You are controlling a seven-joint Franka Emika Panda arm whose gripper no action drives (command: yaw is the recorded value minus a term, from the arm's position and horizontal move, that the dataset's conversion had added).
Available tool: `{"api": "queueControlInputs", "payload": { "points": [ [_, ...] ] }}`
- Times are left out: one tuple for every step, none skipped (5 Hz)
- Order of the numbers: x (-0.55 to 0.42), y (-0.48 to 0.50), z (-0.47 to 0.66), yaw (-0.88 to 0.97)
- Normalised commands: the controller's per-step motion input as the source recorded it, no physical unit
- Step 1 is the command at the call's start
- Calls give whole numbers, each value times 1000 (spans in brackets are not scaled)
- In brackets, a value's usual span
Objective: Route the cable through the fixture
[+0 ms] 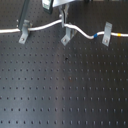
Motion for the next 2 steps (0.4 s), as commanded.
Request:
{"api": "queueControlInputs", "payload": {
  "points": [
    [-233, -165, -1, -100],
    [-240, -168, -72, -86]
  ]
}}
